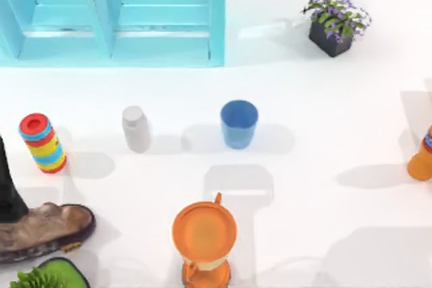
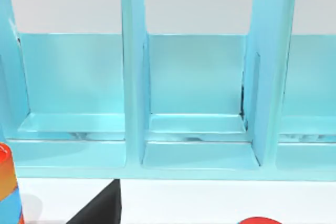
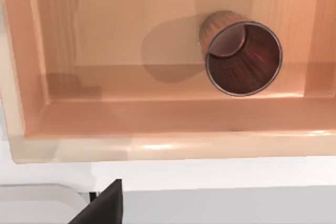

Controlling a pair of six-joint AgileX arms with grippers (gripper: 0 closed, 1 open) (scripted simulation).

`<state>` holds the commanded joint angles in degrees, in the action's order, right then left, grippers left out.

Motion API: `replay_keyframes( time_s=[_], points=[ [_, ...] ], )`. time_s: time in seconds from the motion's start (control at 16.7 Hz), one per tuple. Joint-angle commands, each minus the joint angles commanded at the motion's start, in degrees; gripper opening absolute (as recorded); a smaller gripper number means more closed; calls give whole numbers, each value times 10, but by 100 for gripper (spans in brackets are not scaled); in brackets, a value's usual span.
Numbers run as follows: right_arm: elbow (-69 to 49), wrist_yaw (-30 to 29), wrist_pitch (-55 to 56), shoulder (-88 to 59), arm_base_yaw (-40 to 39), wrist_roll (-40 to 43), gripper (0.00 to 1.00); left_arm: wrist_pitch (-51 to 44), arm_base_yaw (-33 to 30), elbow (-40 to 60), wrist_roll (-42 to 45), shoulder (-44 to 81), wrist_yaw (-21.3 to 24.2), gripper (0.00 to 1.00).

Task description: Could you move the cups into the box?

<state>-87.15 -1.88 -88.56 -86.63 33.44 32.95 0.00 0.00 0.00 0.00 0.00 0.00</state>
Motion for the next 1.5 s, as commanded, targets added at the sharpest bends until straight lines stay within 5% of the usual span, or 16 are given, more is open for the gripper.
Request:
replay_keyframes(
  time_s=[0.42, 1.14, 1.5],
  points=[
    [-55, -7, 3, -52, -62, -59, 100, 0, 0, 0, 0, 0, 0, 100],
    [-424, -53, 33, -437, -634, -615, 100, 0, 0, 0, 0, 0, 0, 100],
    [-529, -62, 67, -533, -751, -752, 100, 0, 0, 0, 0, 0, 0, 100]
  ],
)
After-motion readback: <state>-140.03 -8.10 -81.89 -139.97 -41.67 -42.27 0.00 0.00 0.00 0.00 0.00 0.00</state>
